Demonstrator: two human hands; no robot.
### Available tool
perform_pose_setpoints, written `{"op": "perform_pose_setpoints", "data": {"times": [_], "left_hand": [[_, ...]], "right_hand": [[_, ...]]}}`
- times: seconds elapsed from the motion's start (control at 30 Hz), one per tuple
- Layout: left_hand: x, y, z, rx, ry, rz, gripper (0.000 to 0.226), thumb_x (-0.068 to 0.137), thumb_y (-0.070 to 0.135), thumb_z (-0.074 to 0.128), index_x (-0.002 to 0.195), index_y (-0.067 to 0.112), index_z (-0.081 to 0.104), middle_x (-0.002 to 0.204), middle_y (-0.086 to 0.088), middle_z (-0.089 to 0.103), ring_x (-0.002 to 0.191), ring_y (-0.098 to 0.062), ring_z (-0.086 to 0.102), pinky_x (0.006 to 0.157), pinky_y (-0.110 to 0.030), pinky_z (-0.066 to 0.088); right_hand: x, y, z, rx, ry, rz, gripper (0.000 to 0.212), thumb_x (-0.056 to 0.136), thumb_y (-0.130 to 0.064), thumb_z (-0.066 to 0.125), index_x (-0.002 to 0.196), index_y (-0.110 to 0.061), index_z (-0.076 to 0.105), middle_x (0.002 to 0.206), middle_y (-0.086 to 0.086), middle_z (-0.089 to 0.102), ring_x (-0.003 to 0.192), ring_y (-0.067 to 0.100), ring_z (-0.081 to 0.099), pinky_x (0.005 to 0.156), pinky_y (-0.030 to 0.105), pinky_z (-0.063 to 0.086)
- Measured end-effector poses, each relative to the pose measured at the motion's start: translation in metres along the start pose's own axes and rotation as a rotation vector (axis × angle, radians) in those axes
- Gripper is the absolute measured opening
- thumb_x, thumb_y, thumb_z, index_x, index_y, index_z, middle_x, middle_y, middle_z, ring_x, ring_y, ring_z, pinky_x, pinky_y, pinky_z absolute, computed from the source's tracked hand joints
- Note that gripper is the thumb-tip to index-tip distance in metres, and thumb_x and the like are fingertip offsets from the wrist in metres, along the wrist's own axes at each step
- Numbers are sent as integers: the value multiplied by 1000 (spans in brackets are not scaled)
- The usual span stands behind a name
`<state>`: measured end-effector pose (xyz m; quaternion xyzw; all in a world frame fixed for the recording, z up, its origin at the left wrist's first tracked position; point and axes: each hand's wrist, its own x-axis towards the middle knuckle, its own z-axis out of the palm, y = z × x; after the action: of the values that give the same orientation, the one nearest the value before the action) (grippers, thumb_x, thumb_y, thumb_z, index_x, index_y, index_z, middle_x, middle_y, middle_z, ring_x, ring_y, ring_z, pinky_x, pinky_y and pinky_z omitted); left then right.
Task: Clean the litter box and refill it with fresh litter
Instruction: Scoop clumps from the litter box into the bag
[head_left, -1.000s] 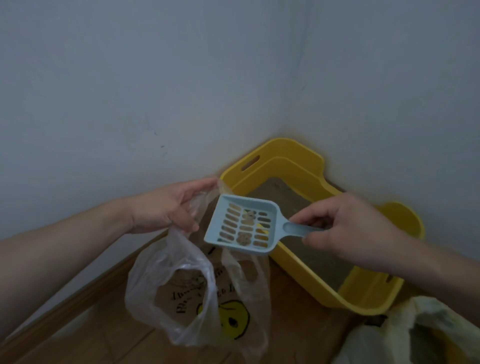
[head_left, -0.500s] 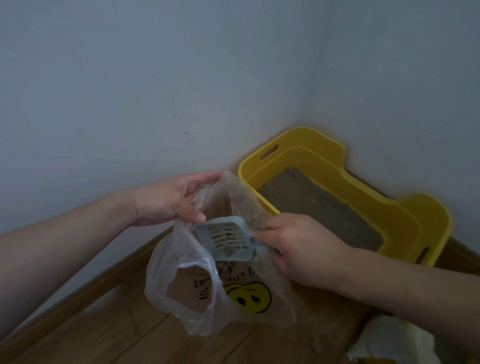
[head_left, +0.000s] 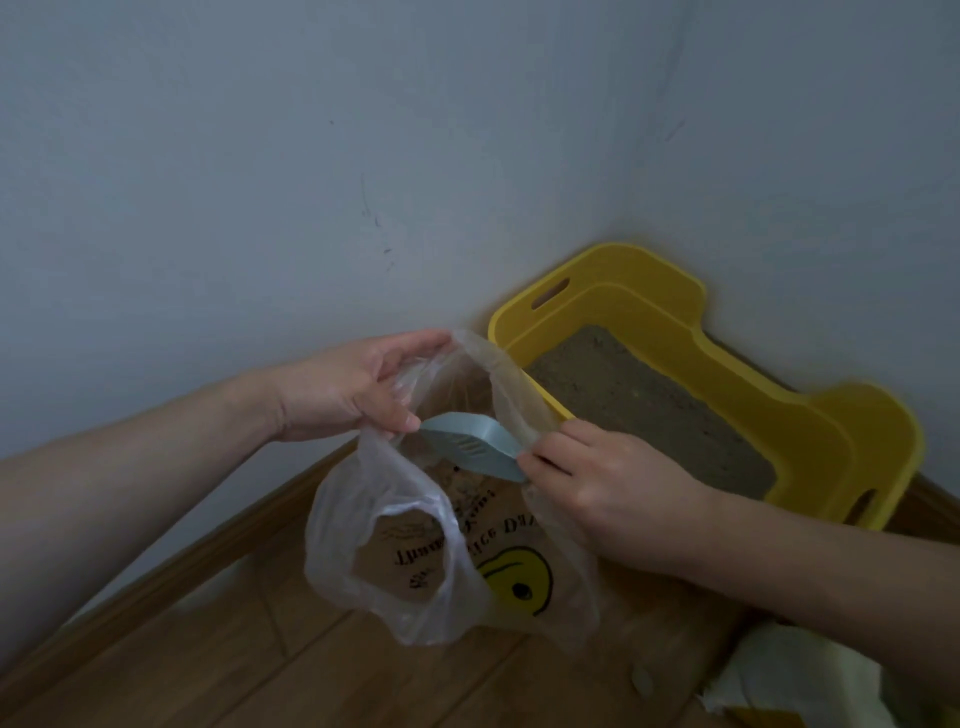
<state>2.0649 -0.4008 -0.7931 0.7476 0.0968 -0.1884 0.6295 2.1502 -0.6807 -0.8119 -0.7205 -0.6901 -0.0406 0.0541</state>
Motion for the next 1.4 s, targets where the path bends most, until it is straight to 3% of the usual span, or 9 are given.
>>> {"op": "perform_pose_setpoints", "data": {"times": [0.2, 0.3, 0.47, 0.6, 0.7, 0.87, 1.1, 1.27, 1.4], "left_hand": [[2, 2, 3, -16, 10, 8, 98, 64, -5, 70, 149, 25, 33, 157, 14, 31, 134, 1, 43, 96, -21, 49], [3, 3, 2, -35, 18, -7, 98, 64, -6, 71, 149, 25, 34, 155, 14, 34, 131, -2, 49, 107, -38, 43], [4, 3, 3, -54, 33, -9, 92, 63, -9, 70, 141, 30, 40, 152, 16, 38, 124, -5, 54, 101, -34, 42], [4, 3, 2, -58, 34, -13, 96, 65, -15, 70, 146, 24, 36, 150, 15, 41, 125, -2, 55, 98, -26, 50], [4, 3, -1, -64, 33, -34, 100, 64, -9, 69, 151, 23, 32, 152, 15, 40, 129, -8, 52, 105, -39, 46], [12, 7, 9, -28, 63, 10, 94, 71, -25, 65, 146, 24, 37, 146, 22, 42, 123, 11, 49, 84, -12, 51], [27, 23, 24, 24, 25, 65, 94, 61, -7, 70, 143, 26, 40, 149, 18, 39, 104, 17, 57, 77, -13, 52], [35, 28, 25, 88, -18, 61, 92, 62, 1, 76, 141, 36, 43, 152, 23, 36, 134, 9, 37, 117, -35, 27], [41, 27, 28, 78, -42, 60, 95, 62, -2, 76, 144, 31, 40, 146, 20, 43, 122, 2, 26, 114, -41, 28]], "right_hand": [[-10, 2, -5, 50, 24, 10, 35, 92, -19, 47, 111, 0, 68, 93, 10, 66, 80, 25, 60, 61, 37, 57], [-12, 5, -7, 145, 93, 114, 33, 87, -21, 60, 113, -4, 71, 92, 7, 69, 81, 21, 62, 65, 32, 57], [-17, 10, -14, 217, 135, 203, 33, 81, -18, 70, 112, -10, 74, 89, 1, 69, 79, 15, 61, 65, 25, 51], [-23, 13, -23, 328, 187, 307, 33, 80, -20, 66, 112, -14, 75, 87, -4, 69, 76, 8, 60, 63, 19, 49], [-32, 25, -29, 386, 275, 406, 34, 80, -24, 61, 109, -15, 76, 88, -5, 69, 75, 4, 60, 65, 14, 46], [-47, 48, -38, 399, 364, 566, 34, 78, -25, 64, 109, -17, 76, 90, -10, 68, 81, 2, 60, 70, 10, 43], [-65, 89, -28, 443, 263, 916, 23, 96, -23, 60, 117, -26, 68, 82, -18, 61, 66, 1, 58, 53, 15, 41], [-83, 105, -12, 360, 104, 969, 21, 97, -24, 58, 115, -25, 68, 86, -8, 67, 68, 7, 59, 56, 30, 49], [-93, 115, 9, 354, 51, 975, 28, 98, -28, 56, 125, -25, 64, 100, -11, 61, 78, 1, 56, 58, 17, 37]]}}
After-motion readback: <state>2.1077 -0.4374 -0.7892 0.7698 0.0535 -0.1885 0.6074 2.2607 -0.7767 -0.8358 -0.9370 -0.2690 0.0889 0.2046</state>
